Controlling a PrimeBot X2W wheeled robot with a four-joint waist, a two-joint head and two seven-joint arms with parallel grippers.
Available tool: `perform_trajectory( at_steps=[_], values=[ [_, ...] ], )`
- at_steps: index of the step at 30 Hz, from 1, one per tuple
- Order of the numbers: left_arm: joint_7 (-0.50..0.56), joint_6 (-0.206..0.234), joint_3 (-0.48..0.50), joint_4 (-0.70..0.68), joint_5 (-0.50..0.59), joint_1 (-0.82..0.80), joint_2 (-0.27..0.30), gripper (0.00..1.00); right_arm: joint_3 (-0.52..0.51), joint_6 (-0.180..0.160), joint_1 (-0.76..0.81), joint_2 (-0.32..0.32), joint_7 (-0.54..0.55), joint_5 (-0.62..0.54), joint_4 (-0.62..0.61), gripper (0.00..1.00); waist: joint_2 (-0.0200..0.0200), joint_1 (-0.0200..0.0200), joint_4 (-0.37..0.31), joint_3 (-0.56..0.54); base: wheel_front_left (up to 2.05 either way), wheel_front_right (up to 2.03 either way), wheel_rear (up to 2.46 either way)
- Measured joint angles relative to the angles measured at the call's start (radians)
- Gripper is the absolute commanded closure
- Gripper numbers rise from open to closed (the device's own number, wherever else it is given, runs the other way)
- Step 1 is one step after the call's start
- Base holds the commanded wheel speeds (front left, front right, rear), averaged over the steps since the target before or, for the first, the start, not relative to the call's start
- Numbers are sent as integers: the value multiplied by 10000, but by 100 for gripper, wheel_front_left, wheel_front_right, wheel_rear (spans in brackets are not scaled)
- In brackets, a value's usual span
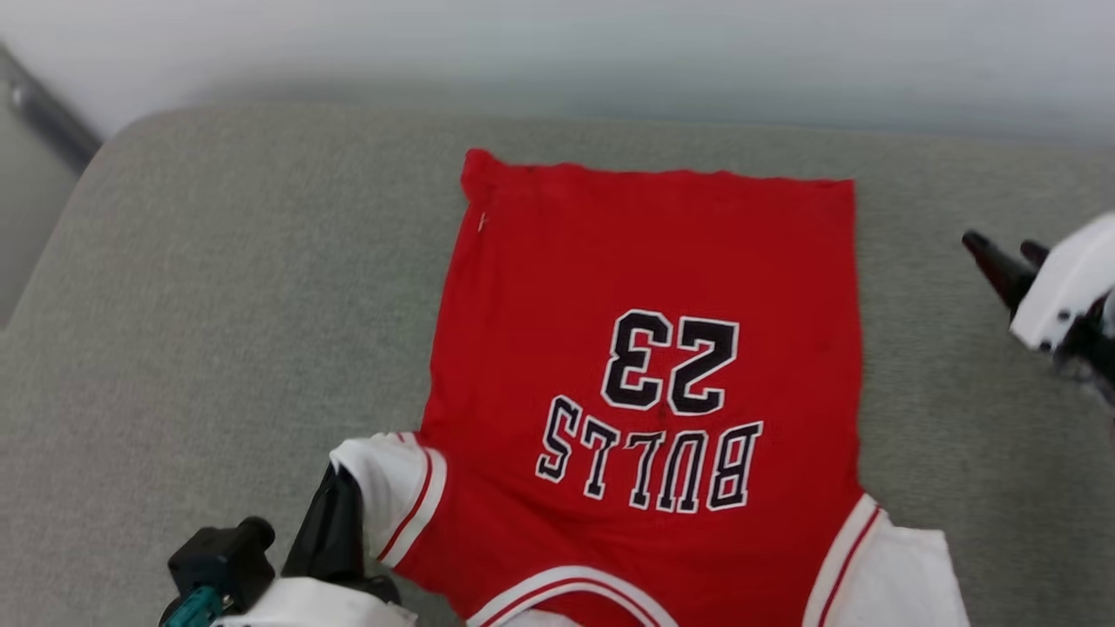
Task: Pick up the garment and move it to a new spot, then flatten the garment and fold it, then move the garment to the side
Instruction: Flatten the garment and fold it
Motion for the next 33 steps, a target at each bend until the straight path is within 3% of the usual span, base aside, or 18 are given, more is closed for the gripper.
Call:
perform_trajectory(
  at_steps=[11, 21, 22, 23, 24, 33],
  values=[
    [-291, -508, -518, -232, 428, -1251, -761, 100, 426, -2, -3640, -439, 2272, -566, 2362, 0, 0, 1, 1202, 1797, 0, 0, 0],
    [-414, -790, -732, -86, 602, -1734, -1120, 100, 458, 6, -4698, -221, 3329, -1001, 3770, 0, 0, 0, 1780, 2918, 0, 0, 0],
    [-418, -790, -719, -63, 602, -1752, -1127, 100, 483, 6, -4772, -219, 3427, -1045, 3860, 4, 0, -1, 1794, 2960, 0, 0, 0],
    [-439, -792, -708, -31, 604, -1774, -1131, 100, 506, 8, -4838, -219, 3503, -1097, 3898, 76, 0, -1, 1797, 2990, 0, 0, 0],
    [-441, -794, -704, -4, 604, -1796, -1139, 100, 493, 8, -4870, -215, 3517, -1089, 3929, 100, 0, -1, 1796, 2996, 0, 0, 0],
    [-453, -765, -433, 31, 625, -1788, -928, 100, 673, 0, -4847, -439, 3348, -1016, 3902, 100, 0, -1, 1840, 2796, 0, 0, 0]
  ],
)
